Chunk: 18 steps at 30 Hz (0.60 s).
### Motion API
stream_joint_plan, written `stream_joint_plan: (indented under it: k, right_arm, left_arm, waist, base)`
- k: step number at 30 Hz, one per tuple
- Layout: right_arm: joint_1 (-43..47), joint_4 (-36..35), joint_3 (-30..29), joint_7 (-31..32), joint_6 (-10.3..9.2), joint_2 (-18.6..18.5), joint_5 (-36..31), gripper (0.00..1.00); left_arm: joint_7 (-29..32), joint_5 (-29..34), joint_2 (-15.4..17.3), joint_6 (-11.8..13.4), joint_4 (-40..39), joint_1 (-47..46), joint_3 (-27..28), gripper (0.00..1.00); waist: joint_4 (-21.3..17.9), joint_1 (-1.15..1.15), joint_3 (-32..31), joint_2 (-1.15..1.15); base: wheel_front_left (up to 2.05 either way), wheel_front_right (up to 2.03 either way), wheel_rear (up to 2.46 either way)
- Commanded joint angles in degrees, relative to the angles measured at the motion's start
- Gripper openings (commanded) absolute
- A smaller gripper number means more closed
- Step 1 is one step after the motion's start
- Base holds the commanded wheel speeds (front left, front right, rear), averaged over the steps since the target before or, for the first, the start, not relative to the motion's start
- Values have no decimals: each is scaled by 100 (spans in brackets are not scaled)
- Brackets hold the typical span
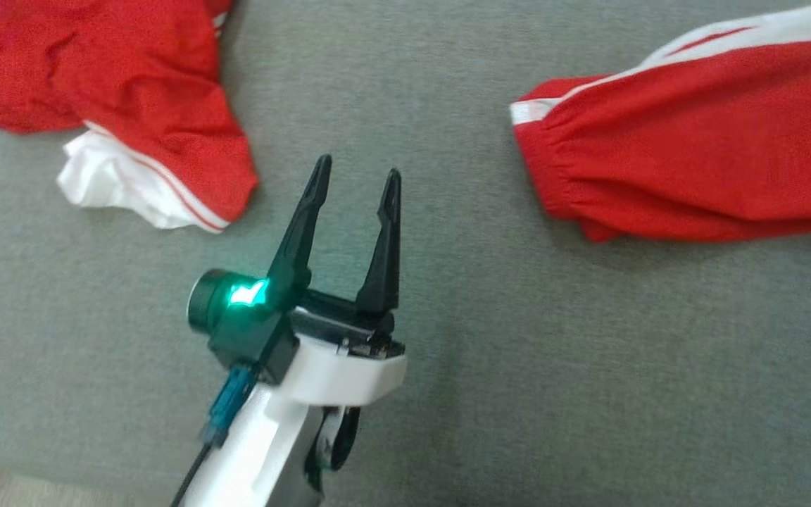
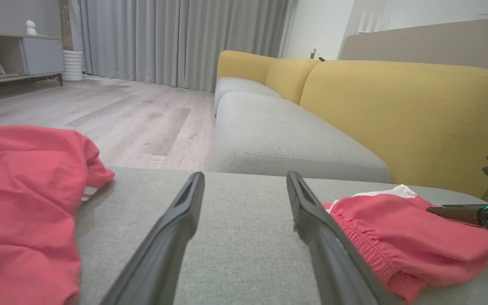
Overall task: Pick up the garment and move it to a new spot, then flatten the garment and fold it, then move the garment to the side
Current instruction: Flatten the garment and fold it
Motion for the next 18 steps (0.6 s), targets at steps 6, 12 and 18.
stream_joint_plan:
  k: [6,12,18]
  right_arm:
    - [368,287,-31,160,-6,-154,352,0]
    - [342,336,-104,-156,-6,-39,538,0]
    - [351,521,-83,-390,-6,-198,392,0]
  left_arm:
    - [-27,251,41,23,-520,362,462,100]
    - [-28,391,40,-47,-546,550,707,100]
    - [-28,477,40,-163,-499,511,793,100]
  waist:
    - [206,1,-110,0]
    - [-283,1,-306,0]
    - [-852,1,-422,0]
  base:
    - [0,0,0]
    - [0,0,0]
    - [0,0,0]
